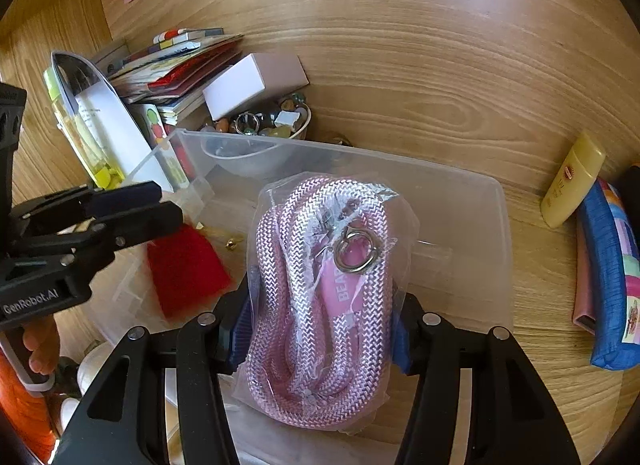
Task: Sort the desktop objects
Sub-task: 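Carry the red pouch and pink rope bag over the clear plastic box, then open both grippers to drop the pouch and rope bag into the box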
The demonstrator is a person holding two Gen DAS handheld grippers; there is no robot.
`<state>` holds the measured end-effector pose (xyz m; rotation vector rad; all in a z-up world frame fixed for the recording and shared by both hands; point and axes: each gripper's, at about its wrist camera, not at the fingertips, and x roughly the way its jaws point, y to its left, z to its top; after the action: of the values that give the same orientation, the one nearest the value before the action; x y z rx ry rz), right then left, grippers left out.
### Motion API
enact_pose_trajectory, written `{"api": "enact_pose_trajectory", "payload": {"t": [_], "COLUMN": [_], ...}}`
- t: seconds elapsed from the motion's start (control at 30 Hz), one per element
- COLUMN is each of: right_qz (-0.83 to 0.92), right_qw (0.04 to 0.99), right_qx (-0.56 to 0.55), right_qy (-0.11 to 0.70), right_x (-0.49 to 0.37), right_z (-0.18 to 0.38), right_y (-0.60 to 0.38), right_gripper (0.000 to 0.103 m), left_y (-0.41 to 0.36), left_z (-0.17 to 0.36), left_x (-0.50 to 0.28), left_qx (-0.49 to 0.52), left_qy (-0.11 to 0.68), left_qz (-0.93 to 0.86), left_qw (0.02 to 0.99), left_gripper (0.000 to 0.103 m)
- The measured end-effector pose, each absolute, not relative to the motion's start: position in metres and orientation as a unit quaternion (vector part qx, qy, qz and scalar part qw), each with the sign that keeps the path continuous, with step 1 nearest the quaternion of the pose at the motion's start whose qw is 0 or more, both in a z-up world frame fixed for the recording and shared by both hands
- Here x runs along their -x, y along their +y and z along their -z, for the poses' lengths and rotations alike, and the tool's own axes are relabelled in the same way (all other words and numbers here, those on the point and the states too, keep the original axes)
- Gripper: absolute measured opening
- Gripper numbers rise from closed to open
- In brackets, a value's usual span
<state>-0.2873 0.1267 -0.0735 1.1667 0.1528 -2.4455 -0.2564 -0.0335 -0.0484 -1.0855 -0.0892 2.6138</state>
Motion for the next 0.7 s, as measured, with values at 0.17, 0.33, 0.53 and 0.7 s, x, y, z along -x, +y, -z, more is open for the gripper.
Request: {"api": "enact_pose_trajectory", "payload": {"t": [0.17, 0.33, 0.53, 0.7], "right_qz": [0.879, 0.878, 0.894, 0.905], "right_qw": [0.215, 0.219, 0.212, 0.205], "right_qx": [-0.422, -0.42, -0.39, -0.369], "right_qy": [0.056, 0.06, 0.062, 0.062], "right_x": [0.286, 0.283, 0.276, 0.272], "right_z": [0.075, 0.076, 0.062, 0.047], "right_y": [0.126, 0.124, 0.128, 0.133], "right_gripper": [0.053, 0.055, 0.075, 0.078], "left_y": [-0.032, -0.027, -0.031, -0.037], "left_z": [0.045, 0.037, 0.029, 0.024], "left_x": [0.253, 0.242, 0.235, 0.23], "left_qx": [0.368, 0.343, 0.322, 0.308], "left_qy": [-0.028, -0.014, -0.009, -0.013], "left_qz": [-0.917, -0.927, -0.934, -0.94], "left_qw": [0.151, 0.154, 0.153, 0.148], "left_gripper": [0.068, 0.078, 0.089, 0.094]}}
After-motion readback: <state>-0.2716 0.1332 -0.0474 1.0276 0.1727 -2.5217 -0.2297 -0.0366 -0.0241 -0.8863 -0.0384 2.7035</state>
